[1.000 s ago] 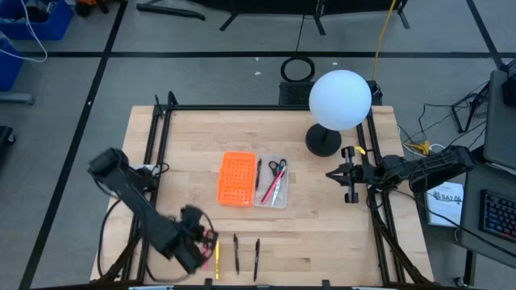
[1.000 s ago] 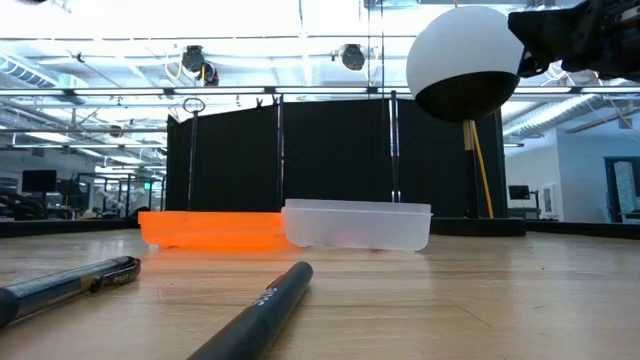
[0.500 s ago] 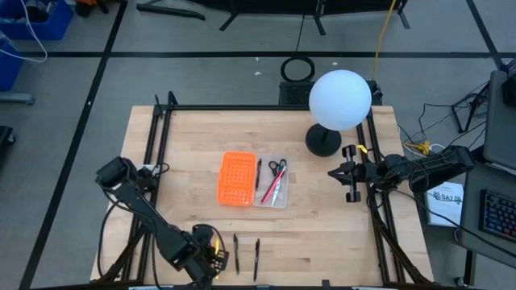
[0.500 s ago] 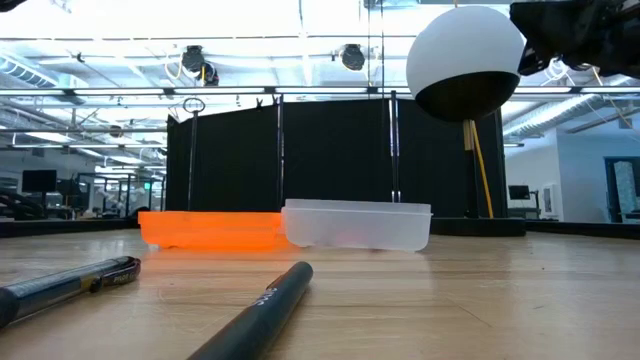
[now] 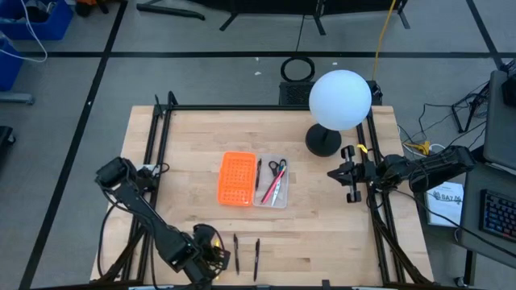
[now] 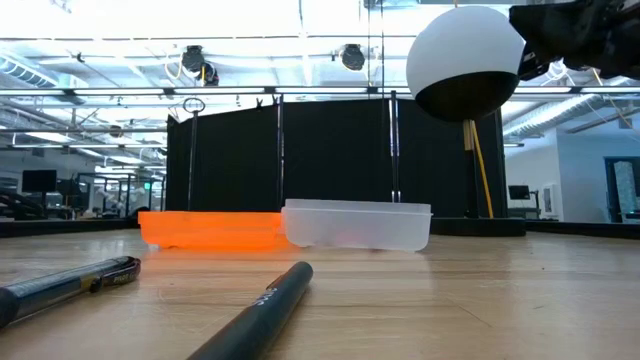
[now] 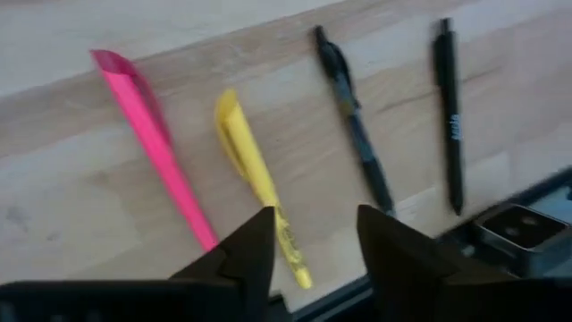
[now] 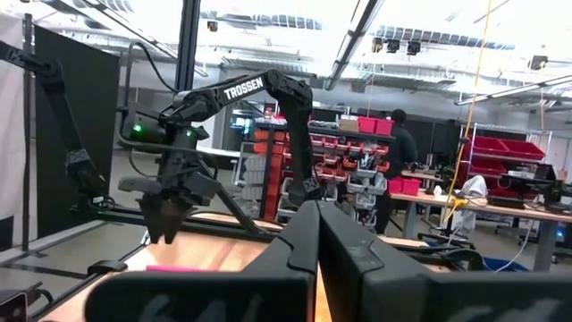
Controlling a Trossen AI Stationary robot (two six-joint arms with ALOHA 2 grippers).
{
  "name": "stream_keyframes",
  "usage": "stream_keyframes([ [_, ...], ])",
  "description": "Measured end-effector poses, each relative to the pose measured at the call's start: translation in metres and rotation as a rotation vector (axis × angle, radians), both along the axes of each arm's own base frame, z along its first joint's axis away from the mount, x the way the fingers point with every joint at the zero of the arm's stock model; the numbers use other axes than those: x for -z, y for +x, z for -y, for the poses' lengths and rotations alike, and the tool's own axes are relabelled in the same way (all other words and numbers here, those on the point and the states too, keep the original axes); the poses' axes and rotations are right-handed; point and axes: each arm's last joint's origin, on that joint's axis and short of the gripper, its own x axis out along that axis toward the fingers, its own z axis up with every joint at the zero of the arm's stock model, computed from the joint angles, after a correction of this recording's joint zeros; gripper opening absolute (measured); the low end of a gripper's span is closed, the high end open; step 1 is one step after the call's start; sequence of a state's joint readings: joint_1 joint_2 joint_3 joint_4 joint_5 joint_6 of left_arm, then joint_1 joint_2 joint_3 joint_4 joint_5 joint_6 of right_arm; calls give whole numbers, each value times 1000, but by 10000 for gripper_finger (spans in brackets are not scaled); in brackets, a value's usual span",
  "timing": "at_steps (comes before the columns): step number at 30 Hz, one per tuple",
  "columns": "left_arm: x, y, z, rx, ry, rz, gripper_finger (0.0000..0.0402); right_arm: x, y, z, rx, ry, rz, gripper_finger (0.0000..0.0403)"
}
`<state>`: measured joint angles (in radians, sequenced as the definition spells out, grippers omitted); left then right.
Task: Pick & place school supplies into a supply box
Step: Put the pink pen into the orange box
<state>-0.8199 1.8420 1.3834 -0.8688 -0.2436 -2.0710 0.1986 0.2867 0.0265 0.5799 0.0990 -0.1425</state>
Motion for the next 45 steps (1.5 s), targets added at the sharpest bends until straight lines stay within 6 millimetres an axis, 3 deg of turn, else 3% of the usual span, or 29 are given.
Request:
stream_keyframes([
  [6, 0, -4, 3, -50, -24, -14, 207, 0, 0, 0, 0, -1, -4, 0],
  [10, 2, -8, 4, -73, -33, -58, 209, 0, 0, 0, 0, -1, -4, 0],
  [17, 27, -6, 5, -51, -33, -234, 209, 0, 0, 0, 1, -2, -4, 0],
  [35, 67, 8, 2, 23, 0, -386, 209, 0, 0, 0, 4, 0, -1, 0],
  [39, 74, 9, 3, 37, 2, -407, 191, 1, 0, 0, 2, 5, -6, 0],
  [45, 79, 11, 2, 70, 25, -400, 110, 1, 0, 0, -4, 24, -13, 0],
])
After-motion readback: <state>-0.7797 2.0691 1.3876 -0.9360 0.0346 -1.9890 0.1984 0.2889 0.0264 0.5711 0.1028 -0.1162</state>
